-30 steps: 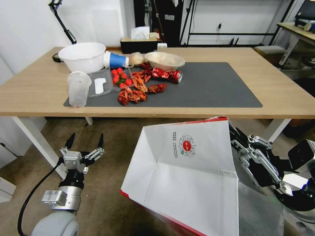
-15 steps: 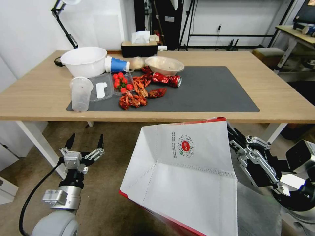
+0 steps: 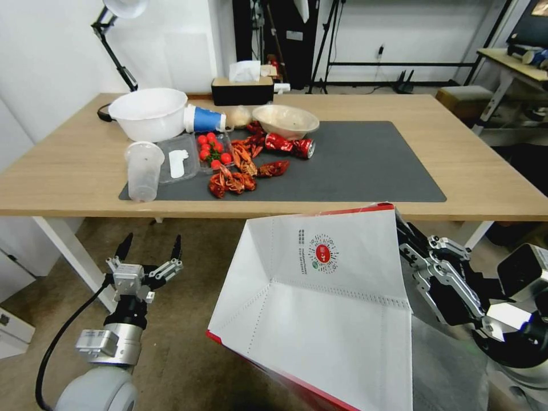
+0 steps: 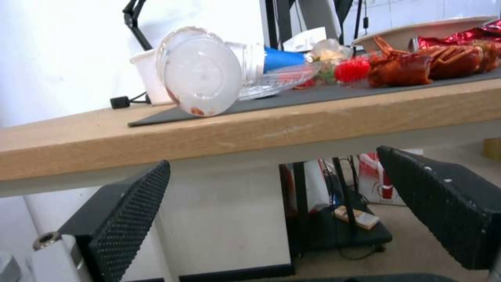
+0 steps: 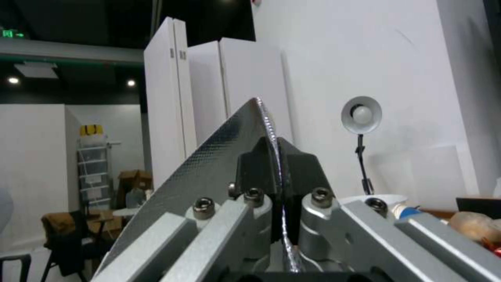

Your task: Pick up the food delivery bag from the floor and place it on the table.

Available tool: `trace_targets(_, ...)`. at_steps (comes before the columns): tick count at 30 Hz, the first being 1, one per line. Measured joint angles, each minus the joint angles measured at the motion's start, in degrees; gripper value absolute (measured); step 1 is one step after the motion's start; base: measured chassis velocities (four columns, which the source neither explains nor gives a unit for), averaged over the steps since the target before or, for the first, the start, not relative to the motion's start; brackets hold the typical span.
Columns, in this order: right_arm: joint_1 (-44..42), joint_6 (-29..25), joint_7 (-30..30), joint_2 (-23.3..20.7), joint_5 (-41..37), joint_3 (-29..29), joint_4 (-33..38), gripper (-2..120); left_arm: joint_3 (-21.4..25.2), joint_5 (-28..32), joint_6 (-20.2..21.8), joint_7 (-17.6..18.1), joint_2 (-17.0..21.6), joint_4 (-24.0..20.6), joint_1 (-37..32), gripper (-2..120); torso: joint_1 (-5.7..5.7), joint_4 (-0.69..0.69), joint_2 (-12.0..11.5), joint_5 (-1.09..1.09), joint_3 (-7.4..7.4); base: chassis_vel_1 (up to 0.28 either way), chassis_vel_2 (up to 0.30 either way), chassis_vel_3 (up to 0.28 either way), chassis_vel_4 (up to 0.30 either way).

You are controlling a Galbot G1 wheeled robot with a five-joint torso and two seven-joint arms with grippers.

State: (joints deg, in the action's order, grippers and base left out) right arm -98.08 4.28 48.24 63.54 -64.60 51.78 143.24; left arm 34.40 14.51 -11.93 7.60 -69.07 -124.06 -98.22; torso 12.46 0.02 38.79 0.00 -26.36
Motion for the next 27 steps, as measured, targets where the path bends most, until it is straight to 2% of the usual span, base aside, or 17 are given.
trace_targets(27, 0.4, -0.4, 0.0, 0.8, 1.4, -0.9, 0.0, 0, 0.0, -0.2, -0.6, 0.0, -0.3, 0.5, 0.3, 99, 2.74, 0.0, 6.6, 0.0, -3.84, 0.0, 0.0, 0.0, 0.0)
